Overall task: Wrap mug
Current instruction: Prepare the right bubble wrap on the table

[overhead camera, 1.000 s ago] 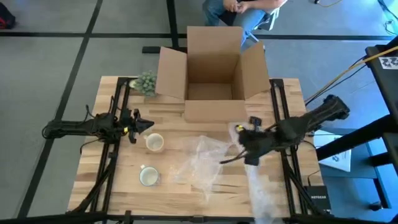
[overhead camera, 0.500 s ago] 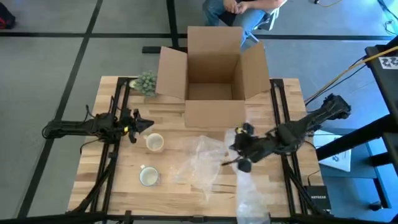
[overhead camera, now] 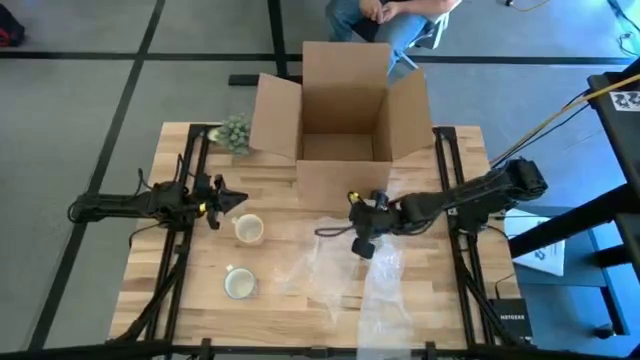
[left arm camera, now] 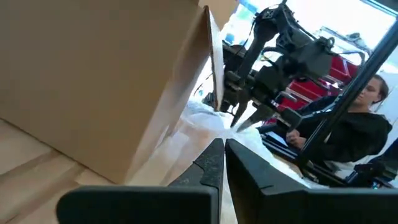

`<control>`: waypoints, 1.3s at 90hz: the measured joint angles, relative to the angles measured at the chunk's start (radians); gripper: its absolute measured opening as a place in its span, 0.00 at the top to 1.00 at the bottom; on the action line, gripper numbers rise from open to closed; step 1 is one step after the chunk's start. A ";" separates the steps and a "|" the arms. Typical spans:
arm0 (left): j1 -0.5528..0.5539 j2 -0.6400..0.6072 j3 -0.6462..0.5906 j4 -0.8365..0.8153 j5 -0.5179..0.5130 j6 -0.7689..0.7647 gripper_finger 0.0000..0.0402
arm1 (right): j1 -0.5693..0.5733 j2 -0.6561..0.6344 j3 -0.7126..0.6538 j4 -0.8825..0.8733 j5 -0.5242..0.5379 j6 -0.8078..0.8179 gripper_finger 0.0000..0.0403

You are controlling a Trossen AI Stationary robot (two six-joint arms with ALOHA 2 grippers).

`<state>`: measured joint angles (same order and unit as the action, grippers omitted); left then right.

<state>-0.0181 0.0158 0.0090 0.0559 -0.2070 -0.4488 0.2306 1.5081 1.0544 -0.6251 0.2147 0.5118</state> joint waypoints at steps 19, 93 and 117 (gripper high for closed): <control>0.000 0.000 0.000 0.000 0.000 0.002 1.00 | -0.003 -0.100 0.126 -0.212 -0.159 0.067 0.43; 0.000 0.000 0.000 -0.017 0.014 -0.002 1.00 | 0.454 -0.152 -0.204 -0.203 0.224 1.184 0.35; 0.000 0.001 0.000 -0.017 0.013 0.014 1.00 | 0.340 -0.041 -0.220 -0.175 0.219 1.107 0.42</control>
<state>-0.0181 0.0170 0.0090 0.0385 -0.1938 -0.4349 0.5705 1.4674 0.8349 -0.7997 0.4334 1.6185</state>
